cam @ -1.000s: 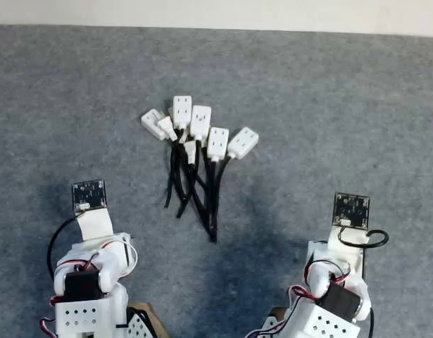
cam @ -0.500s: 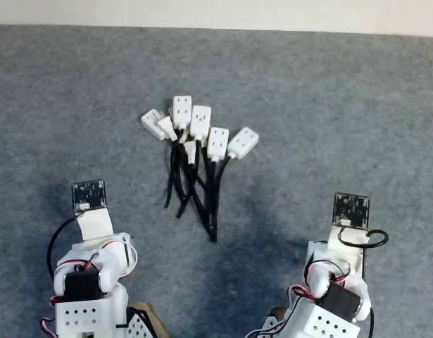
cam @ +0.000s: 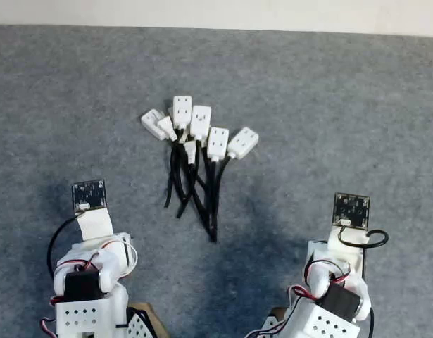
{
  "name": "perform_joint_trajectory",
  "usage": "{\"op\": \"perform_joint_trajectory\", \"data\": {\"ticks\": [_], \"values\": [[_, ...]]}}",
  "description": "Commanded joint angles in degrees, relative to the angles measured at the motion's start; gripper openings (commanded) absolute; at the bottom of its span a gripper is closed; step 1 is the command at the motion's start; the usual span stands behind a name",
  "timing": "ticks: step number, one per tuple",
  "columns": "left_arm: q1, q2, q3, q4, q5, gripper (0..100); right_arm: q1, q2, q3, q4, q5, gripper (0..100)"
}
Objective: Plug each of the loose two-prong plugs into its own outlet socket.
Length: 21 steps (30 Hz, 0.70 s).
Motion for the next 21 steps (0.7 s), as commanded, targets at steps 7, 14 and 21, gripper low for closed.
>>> {"op": "perform_joint_trajectory", "data": {"ticks": [7,14,21], "values": [[0.92,-0.40,1.01,0.09,0.00,24,-0.57,-0.84,8.92,0.48,0.44,0.5],[1.01,-0.40,1.01,-1.67,0.09,24,-0.48,-0.84,8.92,0.48,0.44,0.5],[0.75,-0.40,1.01,-3.16,-0.09,24,-0.48,-0.84,8.92,0.31,0.79,0.5]]}}
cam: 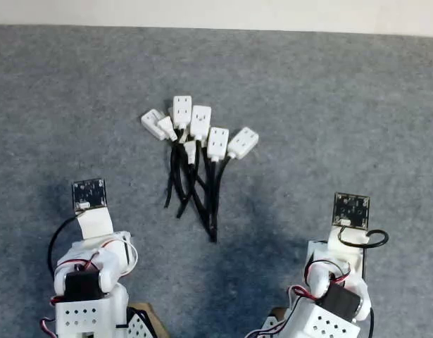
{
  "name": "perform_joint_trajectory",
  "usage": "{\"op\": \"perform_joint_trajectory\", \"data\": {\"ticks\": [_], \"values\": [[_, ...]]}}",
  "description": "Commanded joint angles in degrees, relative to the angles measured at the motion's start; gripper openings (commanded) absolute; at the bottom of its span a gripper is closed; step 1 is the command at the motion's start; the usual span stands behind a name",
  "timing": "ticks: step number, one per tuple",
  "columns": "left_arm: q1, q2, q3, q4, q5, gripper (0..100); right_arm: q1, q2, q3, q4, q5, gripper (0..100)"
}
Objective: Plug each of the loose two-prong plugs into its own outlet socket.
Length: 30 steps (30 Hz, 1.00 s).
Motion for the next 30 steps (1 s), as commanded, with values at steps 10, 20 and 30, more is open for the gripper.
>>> {"op": "perform_joint_trajectory", "data": {"ticks": [10,20,30], "values": [[-2.24,0.22,-8.22,-7.47,-2.55,23,-11.12,-0.84,8.92,-3.74,24.88,0.9],[-2.24,17.27,-43.03,4.57,-2.73,24,-14.55,-0.84,-3.30,-5.14,11.16,0.9],[0.57,72.31,-90.33,17.14,-1.41,24,-20.70,-0.75,-14.73,-0.66,7.03,1.0]]}}
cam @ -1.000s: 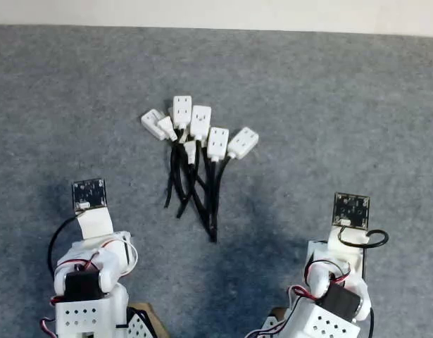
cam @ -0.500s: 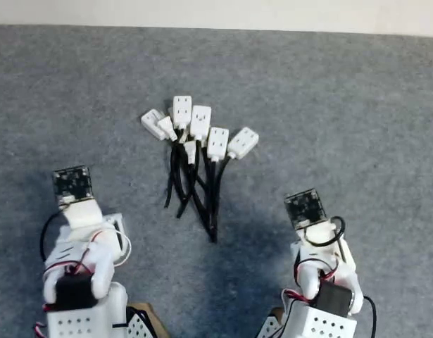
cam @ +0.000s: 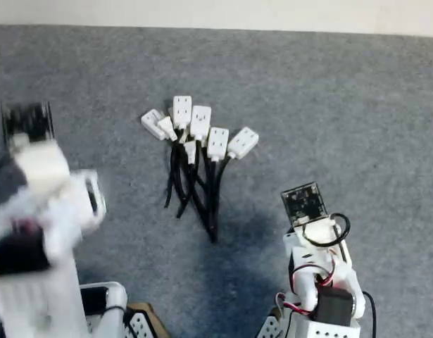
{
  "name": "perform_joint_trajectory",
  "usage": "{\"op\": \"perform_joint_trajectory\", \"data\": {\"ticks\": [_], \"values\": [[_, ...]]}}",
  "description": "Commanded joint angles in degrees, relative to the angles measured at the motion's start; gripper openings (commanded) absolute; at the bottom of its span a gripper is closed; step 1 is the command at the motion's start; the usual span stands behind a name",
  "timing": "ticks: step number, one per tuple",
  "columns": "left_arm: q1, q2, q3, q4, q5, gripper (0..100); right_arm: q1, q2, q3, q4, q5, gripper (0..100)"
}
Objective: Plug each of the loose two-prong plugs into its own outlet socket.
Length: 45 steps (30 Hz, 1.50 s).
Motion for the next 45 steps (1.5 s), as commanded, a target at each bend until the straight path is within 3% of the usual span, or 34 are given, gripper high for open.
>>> {"op": "perform_joint_trajectory", "data": {"ticks": [1,11,17,22,28,37,45], "values": [[3.56,22.11,-17.98,2.37,1.49,24,-0.84,-0.04,-3.03,-1.01,-3.52,1.0],[13.58,65.27,-57.19,5.71,14.15,24,-3.21,32.31,-15.60,-7.69,-5.01,1.0],[17.36,84.44,-78.99,5.63,15.47,24,-7.43,50.42,-16.75,-18.95,-16.26,1.0],[17.98,99.74,-97.27,4.57,15.38,24,-10.77,55.69,-8.75,-32.75,-18.55,1.0],[18.33,116.18,-112.31,0.53,15.56,24,-11.82,53.41,-4.09,-35.56,-18.55,1.0],[18.68,122.33,-114.68,-2.46,15.56,24,-14.29,52.09,-3.74,-35.47,-18.64,1.0],[19.12,119.16,-114.51,-2.37,15.65,24,-14.29,52.09,-3.74,-35.47,-18.55,1.0]]}}
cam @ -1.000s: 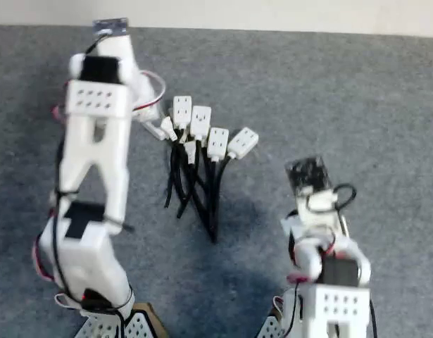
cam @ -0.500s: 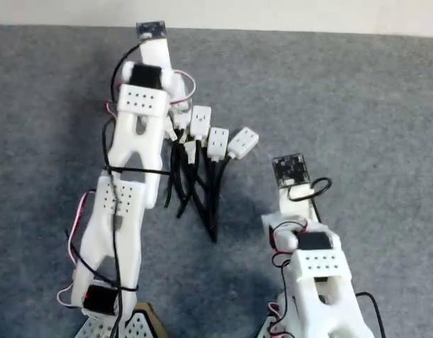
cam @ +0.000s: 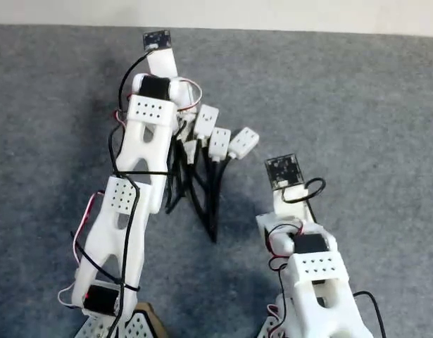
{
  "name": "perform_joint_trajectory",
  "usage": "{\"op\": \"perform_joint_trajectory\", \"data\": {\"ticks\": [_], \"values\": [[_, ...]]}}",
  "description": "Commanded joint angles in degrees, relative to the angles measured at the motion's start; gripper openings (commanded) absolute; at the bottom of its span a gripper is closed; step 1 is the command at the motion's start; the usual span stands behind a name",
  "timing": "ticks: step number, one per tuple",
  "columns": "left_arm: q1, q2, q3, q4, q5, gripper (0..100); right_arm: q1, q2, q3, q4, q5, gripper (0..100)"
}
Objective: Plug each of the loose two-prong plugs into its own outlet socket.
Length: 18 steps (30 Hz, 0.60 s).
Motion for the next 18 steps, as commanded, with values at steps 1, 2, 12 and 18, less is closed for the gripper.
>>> {"op": "perform_joint_trajectory", "data": {"ticks": [1,2,12,18], "values": [[1.10,-3.91,-1.71,-0.18,0.53,24,-0.31,-1.54,-0.31,-0.92,-0.53,1.0],[1.36,-3.82,-1.71,-0.09,0.53,24,-0.31,-1.54,-0.31,-0.92,-0.53,1.0],[6.29,-1.45,-2.15,-0.44,0.35,23,-0.31,-1.98,1.36,-1.01,-0.53,1.0],[4.88,-2.15,-2.15,-1.32,-0.62,3,-0.31,-1.98,1.45,-1.01,-0.53,1.0]]}}
